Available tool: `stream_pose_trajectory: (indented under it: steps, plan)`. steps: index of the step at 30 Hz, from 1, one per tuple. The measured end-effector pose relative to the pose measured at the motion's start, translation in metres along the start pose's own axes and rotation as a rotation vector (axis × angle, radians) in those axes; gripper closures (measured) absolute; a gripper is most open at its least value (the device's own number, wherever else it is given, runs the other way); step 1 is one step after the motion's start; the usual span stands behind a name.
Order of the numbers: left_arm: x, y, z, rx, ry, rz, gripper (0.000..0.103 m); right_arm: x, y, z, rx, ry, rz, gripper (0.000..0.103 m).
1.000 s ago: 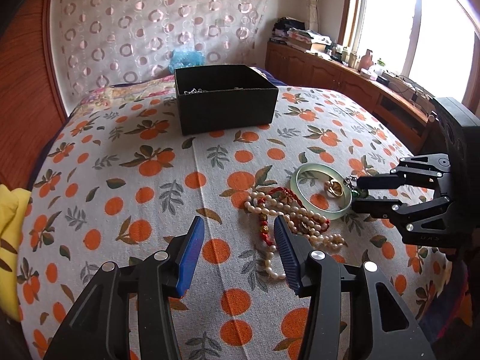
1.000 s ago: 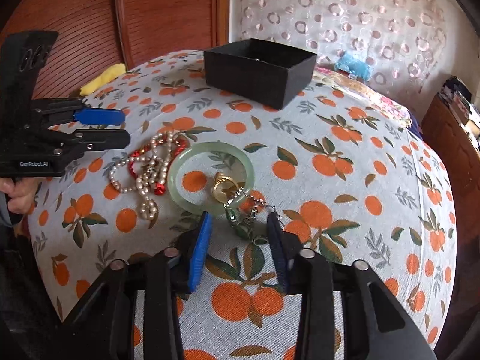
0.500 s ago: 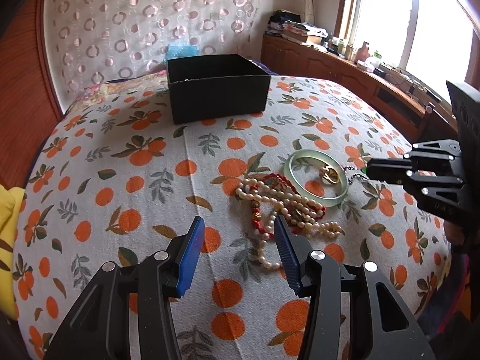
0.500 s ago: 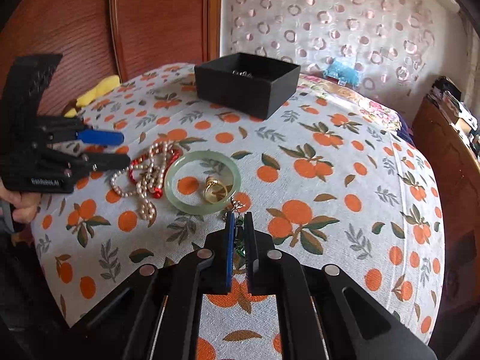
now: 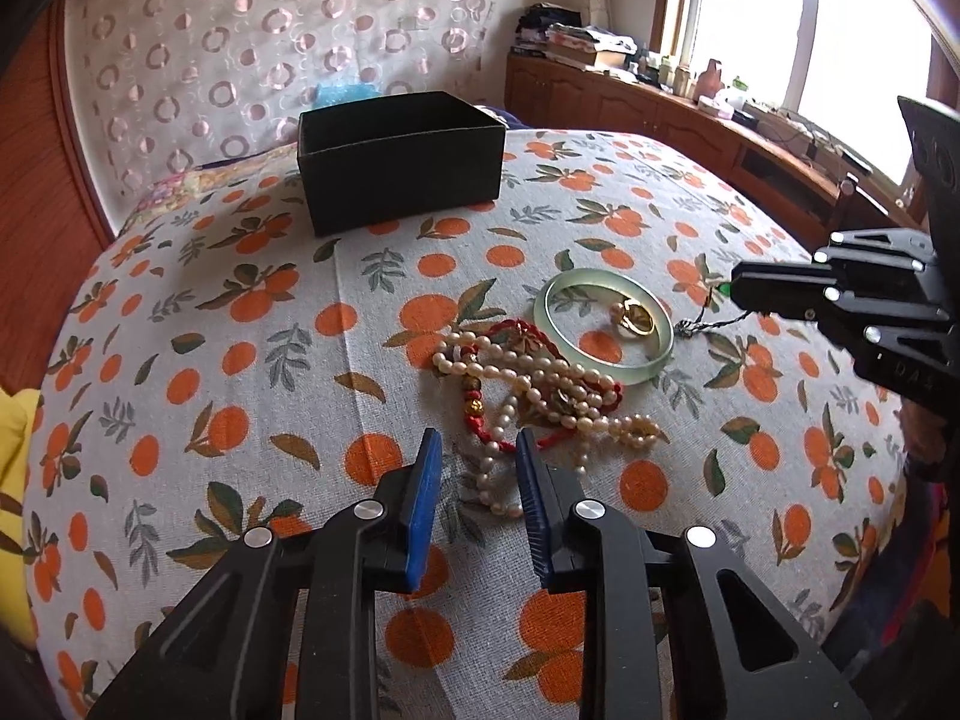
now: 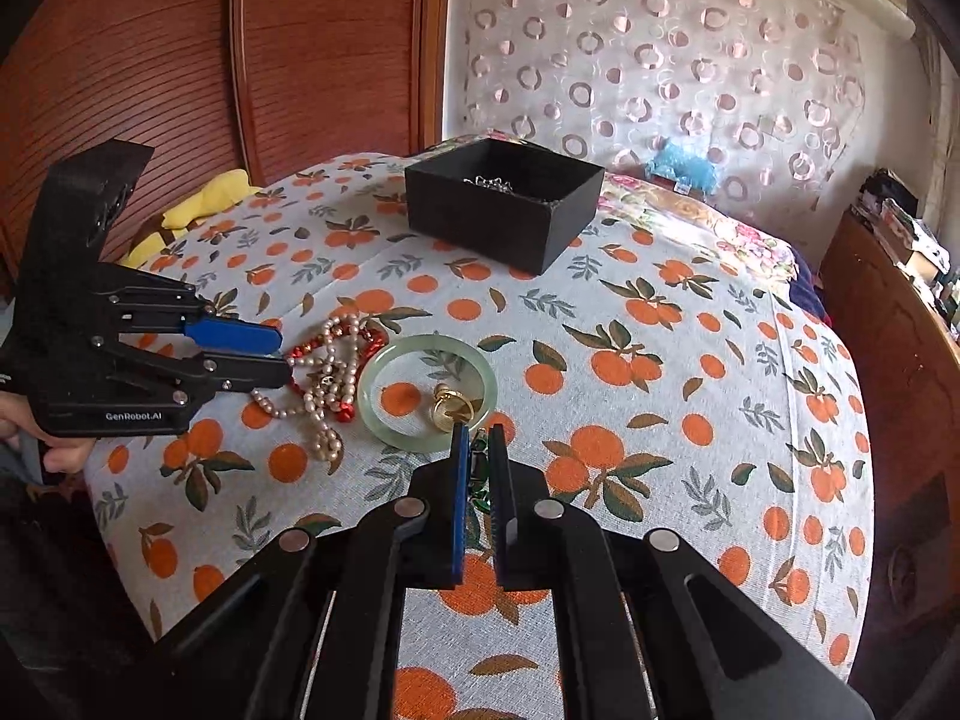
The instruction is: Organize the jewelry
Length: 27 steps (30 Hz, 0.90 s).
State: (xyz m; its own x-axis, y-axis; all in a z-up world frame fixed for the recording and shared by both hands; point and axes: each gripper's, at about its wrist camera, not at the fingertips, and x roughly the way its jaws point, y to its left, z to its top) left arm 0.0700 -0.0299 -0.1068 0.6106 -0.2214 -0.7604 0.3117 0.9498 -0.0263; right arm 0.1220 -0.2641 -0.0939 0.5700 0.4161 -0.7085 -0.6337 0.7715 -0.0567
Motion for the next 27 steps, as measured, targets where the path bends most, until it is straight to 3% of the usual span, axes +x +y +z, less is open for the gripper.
stream_pose_trajectory:
  steps: [4,8,19,27]
  plan:
    - [0.000,0.002,-0.001,0.000,-0.006,0.014,0.099,-0.002,0.000,0.000,0.004,-0.006,0.000,0.096]
    - [0.001,0.003,0.001,0.004,-0.010,0.014,0.099,-0.005,0.001,0.002,0.003,-0.010,-0.003,0.096]
    - [-0.054,0.010,0.033,-0.035,-0.190,0.003,0.099,-0.017,0.000,0.014,0.013,-0.056,-0.009,0.096]
    - [-0.078,0.010,0.061,-0.026,-0.272,0.021,0.099,-0.026,0.001,0.027,0.013,-0.092,-0.009,0.096]
